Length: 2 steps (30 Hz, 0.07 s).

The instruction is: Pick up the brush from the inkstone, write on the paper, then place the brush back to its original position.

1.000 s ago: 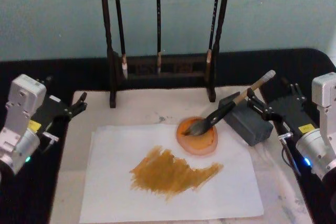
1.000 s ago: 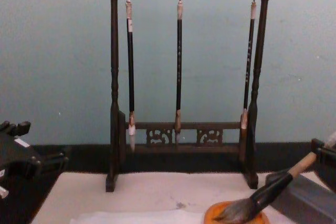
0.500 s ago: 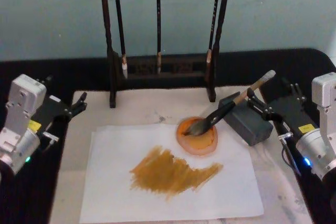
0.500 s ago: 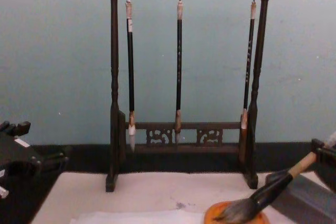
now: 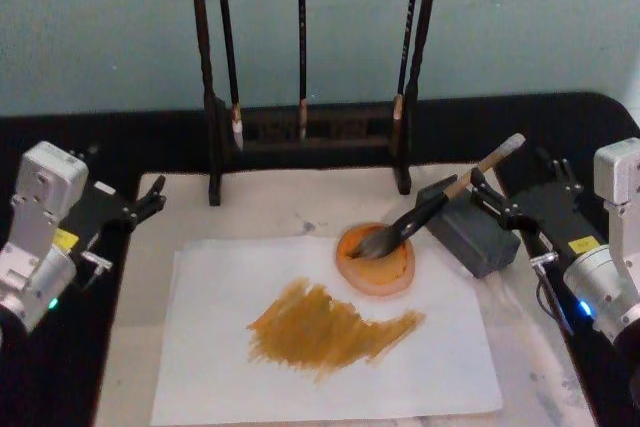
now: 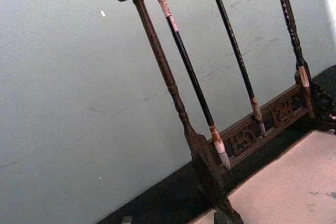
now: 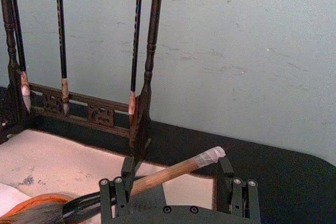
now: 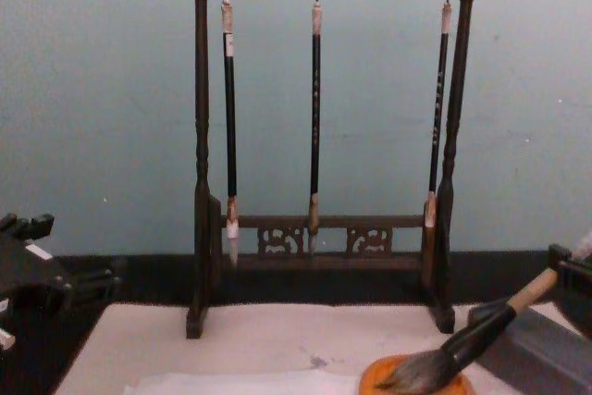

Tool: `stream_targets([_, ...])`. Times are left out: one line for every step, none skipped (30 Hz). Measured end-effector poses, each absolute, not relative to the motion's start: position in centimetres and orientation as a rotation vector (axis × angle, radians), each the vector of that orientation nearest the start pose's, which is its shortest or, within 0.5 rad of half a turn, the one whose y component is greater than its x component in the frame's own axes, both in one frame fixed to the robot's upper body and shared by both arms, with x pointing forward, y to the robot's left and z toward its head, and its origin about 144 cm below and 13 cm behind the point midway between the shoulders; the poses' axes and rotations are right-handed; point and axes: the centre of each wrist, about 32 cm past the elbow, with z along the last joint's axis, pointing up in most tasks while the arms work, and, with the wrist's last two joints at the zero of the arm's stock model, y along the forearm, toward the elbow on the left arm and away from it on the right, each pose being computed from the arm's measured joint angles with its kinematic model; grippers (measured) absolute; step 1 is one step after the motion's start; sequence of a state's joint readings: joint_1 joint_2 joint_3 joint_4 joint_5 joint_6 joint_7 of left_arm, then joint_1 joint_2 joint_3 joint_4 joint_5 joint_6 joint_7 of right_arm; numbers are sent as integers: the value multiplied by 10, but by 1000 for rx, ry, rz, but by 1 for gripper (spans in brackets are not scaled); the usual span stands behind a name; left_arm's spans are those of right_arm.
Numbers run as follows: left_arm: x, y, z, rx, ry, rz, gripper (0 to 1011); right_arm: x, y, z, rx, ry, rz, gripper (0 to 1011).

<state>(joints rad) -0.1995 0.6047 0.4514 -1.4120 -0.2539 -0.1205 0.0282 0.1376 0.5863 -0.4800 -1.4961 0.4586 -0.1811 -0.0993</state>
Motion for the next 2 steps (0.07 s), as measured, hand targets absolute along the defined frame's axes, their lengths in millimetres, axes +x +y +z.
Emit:
stream_targets([489, 310, 1140, 304, -285, 1248, 1010, 467, -280, 1134, -87, -114, -1286, 1000])
stream_targets([489, 310, 1140, 304, -285, 1248, 1010, 467, -280, 1134, -87, -114, -1286, 1000])
